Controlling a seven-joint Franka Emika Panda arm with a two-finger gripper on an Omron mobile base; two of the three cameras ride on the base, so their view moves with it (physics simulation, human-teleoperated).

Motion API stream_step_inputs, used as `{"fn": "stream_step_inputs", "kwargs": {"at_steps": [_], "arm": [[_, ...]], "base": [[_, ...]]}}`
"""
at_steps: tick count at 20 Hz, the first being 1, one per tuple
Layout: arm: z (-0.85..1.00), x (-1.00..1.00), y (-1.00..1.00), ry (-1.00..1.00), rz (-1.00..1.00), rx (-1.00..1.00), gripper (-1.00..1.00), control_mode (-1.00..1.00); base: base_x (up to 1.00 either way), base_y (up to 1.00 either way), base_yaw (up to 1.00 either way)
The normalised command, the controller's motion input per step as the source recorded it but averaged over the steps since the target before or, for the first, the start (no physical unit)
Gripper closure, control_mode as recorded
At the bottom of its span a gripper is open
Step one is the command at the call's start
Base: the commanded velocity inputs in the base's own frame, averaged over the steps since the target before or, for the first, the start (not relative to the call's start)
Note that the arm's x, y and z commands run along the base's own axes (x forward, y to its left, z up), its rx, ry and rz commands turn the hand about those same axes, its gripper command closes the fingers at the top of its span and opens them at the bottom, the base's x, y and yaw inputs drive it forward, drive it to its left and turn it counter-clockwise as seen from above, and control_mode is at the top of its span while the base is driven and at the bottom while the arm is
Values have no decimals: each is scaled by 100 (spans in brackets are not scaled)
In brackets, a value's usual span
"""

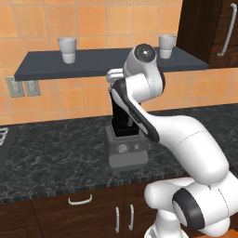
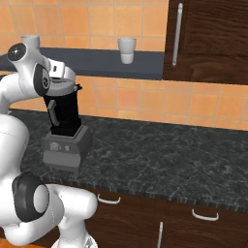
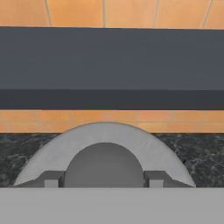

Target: Close the lid blender by securely placing the lid on top.

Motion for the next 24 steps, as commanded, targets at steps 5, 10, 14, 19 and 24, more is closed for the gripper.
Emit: {"fn": "stream_step_inputs", "kwargs": {"at_steps": [5,10,14,19,24], "arm": [[-7,0,-1,-1,0,0,-100,-100],[0,0,-6,-9,0,0,-100,-100],[9,-2,0,-15,0,0,-100,-100],[42,-25,0,-12,0,0,-100,-100],[48,-73,-22,-6,0,0,-100,-100]], "base": [[0,0,0],[0,0,0],[0,0,0],[0,0,0],[0,0,0]]}}
